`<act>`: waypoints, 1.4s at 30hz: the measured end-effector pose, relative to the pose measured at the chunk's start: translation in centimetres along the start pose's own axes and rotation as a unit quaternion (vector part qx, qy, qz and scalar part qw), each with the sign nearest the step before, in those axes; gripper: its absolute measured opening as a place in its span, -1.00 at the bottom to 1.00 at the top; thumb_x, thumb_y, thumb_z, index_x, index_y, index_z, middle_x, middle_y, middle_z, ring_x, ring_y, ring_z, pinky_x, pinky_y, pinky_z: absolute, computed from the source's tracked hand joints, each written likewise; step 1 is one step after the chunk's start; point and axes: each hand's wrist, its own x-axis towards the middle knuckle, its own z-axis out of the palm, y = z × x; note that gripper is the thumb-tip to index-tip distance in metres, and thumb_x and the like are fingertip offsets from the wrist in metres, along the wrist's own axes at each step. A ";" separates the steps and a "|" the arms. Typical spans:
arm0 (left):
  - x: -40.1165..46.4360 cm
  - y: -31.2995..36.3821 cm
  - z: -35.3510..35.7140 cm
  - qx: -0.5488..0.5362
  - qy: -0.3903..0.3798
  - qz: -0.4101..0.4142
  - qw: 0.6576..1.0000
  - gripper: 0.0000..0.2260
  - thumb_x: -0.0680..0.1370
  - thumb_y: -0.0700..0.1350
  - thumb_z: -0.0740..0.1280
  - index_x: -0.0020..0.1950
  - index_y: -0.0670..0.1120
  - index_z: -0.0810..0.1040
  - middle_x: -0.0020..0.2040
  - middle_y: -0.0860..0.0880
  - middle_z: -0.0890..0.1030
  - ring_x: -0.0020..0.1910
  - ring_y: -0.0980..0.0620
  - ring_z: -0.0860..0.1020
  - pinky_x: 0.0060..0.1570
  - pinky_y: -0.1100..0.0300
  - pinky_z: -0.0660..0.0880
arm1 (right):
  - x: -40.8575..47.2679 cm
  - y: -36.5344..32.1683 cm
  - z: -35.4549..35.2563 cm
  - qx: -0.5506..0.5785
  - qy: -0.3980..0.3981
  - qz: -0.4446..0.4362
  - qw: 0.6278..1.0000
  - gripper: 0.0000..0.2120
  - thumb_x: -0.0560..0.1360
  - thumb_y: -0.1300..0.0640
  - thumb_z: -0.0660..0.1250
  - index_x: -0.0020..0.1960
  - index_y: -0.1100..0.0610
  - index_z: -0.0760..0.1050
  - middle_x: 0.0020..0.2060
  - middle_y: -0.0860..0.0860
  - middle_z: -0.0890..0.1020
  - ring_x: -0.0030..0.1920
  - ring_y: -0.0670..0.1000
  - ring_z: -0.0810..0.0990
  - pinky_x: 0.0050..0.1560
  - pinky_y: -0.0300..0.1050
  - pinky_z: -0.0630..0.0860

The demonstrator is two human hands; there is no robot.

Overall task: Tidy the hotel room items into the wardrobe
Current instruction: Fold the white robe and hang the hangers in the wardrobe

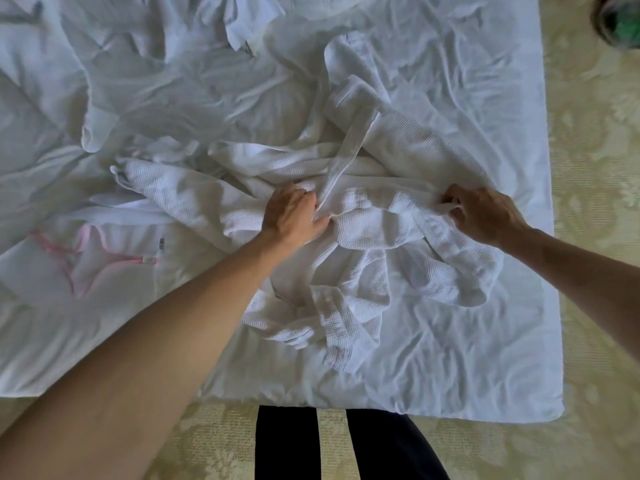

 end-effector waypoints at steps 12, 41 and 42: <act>-4.4 -0.6 0.6 0.038 0.007 -0.051 0.998 -0.72 0.53 0.01 0.42 0.13 -0.11 0.49 -0.06 -0.08 0.61 -0.09 -0.10 0.62 -0.19 0.03 0.52 | -2.4 -1.7 1.9 0.057 0.015 0.044 0.997 -0.77 0.51 0.15 0.35 0.16 0.04 0.54 -0.02 0.15 0.70 -0.02 0.26 0.65 -0.14 0.05 0.51; -9.7 -9.1 -2.6 0.157 -0.167 0.289 0.929 -0.72 0.35 -0.18 0.34 0.04 -0.04 0.64 0.11 -0.02 0.56 0.07 0.00 0.50 0.11 0.09 0.48 | -2.3 -2.8 3.6 0.055 0.026 0.087 0.994 -0.80 0.51 0.22 0.31 0.13 0.12 0.53 -0.05 0.24 0.68 -0.06 0.32 0.63 -0.20 -0.02 0.38; -8.3 -8.4 -2.4 0.126 -0.074 0.265 0.953 -0.65 0.35 -0.22 0.35 0.13 -0.07 0.62 0.16 -0.05 0.54 0.08 -0.03 0.51 0.09 0.07 0.48 | -2.3 -2.9 3.5 0.056 0.030 0.086 0.994 -0.80 0.51 0.22 0.32 0.12 0.13 0.54 -0.06 0.24 0.68 -0.07 0.32 0.63 -0.20 -0.01 0.39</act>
